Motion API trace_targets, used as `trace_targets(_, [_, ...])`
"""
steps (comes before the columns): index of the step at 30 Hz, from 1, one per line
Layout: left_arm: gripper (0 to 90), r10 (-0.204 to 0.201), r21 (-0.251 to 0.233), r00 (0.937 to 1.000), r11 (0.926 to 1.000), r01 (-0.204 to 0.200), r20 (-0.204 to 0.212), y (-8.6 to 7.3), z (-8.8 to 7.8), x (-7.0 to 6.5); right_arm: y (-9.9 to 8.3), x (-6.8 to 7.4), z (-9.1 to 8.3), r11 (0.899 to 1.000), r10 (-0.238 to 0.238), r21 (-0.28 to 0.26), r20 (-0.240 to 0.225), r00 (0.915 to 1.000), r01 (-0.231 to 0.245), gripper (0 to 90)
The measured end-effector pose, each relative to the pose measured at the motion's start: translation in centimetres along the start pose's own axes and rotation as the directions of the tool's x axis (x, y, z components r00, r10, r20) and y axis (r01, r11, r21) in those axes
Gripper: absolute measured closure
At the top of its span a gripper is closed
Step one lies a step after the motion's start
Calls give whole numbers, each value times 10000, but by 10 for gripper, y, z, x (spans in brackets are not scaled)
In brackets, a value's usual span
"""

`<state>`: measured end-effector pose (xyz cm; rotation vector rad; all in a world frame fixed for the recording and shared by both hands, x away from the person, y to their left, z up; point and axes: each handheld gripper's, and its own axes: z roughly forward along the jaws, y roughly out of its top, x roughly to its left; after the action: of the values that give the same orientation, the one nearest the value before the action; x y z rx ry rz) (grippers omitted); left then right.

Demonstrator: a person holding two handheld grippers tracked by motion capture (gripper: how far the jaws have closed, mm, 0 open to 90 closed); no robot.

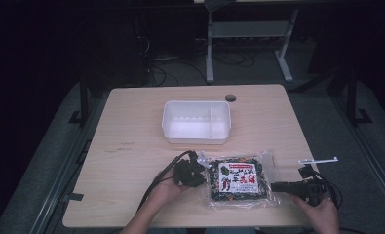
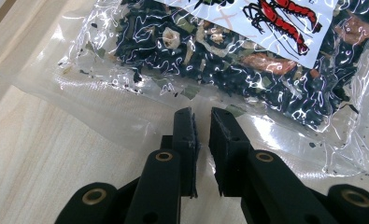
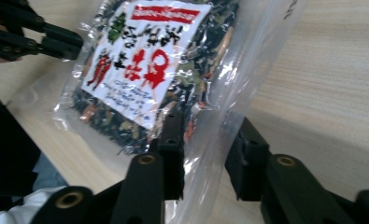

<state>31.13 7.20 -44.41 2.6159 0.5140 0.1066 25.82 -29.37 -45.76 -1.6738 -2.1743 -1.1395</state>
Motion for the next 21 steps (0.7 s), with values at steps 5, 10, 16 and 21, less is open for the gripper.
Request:
trace_targets(5, [785, -31, -85, 10000, 10000, 31, 45, -1, 0, 1, 1, -7, 5, 9994, 338, -2, 51, 9994, -338, 841])
trace_targets(10, [756, -38, -185, 9999, 9998, 41, 147, -1, 0, 1, 2, -5, 0, 9993, 234, -292, 337, 9992, -224, 879])
trace_targets(16, [725, -53, -544, 9998, 9985, 63, 189, 0, -6, 1, 1, -8, -11, 9987, 161, -492, 239, 9996, -149, 895])
trace_targets(21, [667, -225, -879, 9990, 9958, 257, 379, 1, -12, 5, 5, -4, -21, 9972, -62, -738, 432, 9990, 93, 896])
